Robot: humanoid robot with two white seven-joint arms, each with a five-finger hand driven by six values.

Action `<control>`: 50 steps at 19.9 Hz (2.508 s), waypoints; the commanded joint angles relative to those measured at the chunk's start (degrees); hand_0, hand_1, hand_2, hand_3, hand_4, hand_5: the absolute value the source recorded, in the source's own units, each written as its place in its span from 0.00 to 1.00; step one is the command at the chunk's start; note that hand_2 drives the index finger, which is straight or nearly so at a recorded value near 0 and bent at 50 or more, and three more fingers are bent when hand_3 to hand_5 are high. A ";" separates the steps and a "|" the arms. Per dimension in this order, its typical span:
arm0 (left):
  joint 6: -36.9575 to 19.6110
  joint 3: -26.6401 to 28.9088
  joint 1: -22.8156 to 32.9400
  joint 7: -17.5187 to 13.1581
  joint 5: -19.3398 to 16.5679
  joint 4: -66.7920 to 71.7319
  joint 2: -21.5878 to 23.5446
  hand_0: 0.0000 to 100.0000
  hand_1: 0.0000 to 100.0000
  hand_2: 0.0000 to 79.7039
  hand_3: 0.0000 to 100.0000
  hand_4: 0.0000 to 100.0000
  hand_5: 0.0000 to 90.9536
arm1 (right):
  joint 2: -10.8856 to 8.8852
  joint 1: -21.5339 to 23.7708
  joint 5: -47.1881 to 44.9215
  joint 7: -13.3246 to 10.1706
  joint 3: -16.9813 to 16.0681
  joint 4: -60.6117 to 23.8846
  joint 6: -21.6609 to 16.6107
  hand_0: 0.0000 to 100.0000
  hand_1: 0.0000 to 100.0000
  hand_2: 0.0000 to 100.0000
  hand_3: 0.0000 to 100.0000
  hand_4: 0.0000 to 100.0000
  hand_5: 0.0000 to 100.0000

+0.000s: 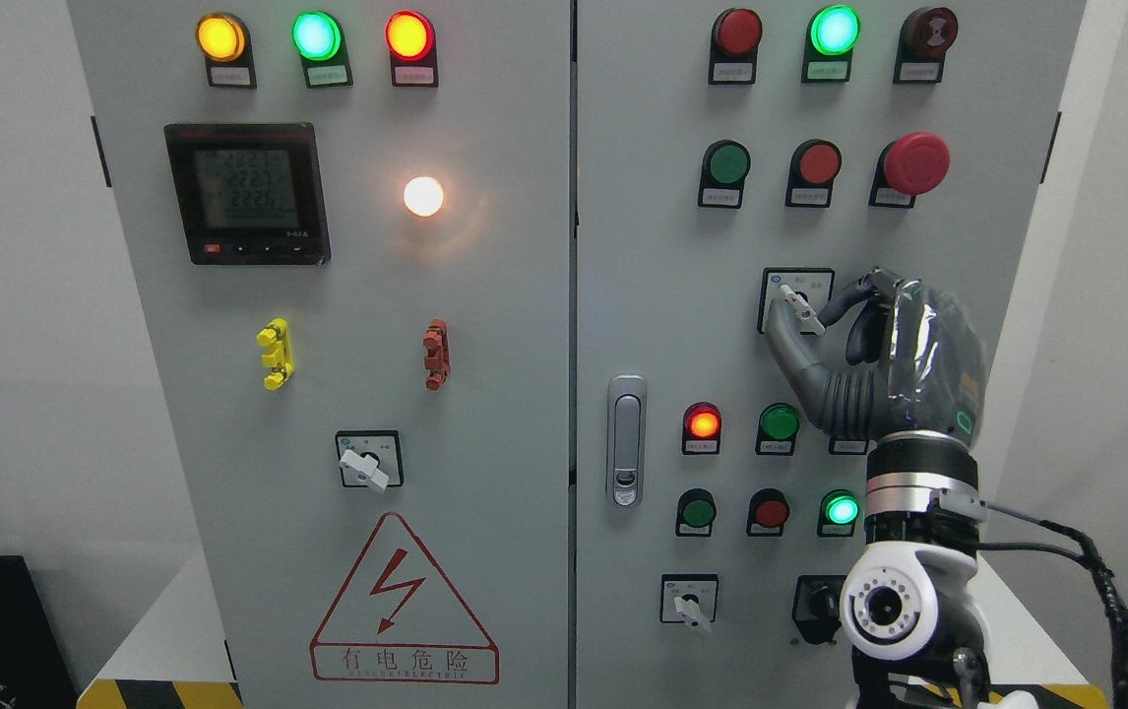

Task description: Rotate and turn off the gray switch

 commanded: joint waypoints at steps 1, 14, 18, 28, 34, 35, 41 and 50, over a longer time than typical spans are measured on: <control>-0.05 0.44 -0.53 0.04 1.14 -1.41 0.05 0.12 0.39 0.00 0.00 0.00 0.00 | 0.01 -0.01 -0.05 0.00 0.02 0.02 -0.02 0.37 0.47 0.68 1.00 0.97 1.00; -0.05 0.44 -0.53 -0.05 1.14 -1.41 -0.04 0.12 0.39 0.00 0.00 0.00 0.00 | 0.01 -0.27 -0.05 0.00 0.72 0.02 -0.02 0.42 0.46 0.69 1.00 0.98 1.00; -0.05 0.44 -0.53 -0.05 1.14 -1.41 -0.04 0.12 0.39 0.00 0.00 0.00 0.00 | 0.01 -0.27 -0.05 0.00 0.64 0.02 -0.02 0.45 0.44 0.69 1.00 0.98 1.00; -0.05 0.44 -0.53 -0.05 1.14 -1.41 0.05 0.12 0.39 0.00 0.00 0.00 0.00 | 0.01 -0.36 -0.05 -0.08 0.73 0.02 -0.02 0.50 0.43 0.70 1.00 0.99 1.00; -0.05 0.44 -0.53 -0.05 1.14 -1.41 -0.04 0.12 0.39 0.00 0.00 0.00 0.00 | 0.01 -0.36 -0.13 0.09 1.07 0.02 -0.02 0.45 0.42 0.71 1.00 0.99 1.00; -0.05 0.44 -0.53 -0.05 1.14 -1.41 -0.04 0.12 0.39 0.00 0.00 0.00 0.00 | 0.01 -0.36 -0.13 0.18 1.16 0.02 -0.02 0.42 0.42 0.71 1.00 0.99 1.00; -0.05 0.44 -0.53 -0.05 1.14 -1.41 -0.04 0.12 0.39 0.00 0.00 0.00 0.00 | 0.01 -0.27 -0.13 0.18 1.16 0.02 -0.02 0.34 0.44 0.71 1.00 0.99 1.00; -0.05 0.44 -0.53 -0.05 1.14 -1.41 -0.04 0.12 0.39 0.00 0.00 0.00 0.00 | 0.01 -0.09 -0.13 0.09 1.25 -0.24 -0.19 0.31 0.45 0.70 1.00 0.99 1.00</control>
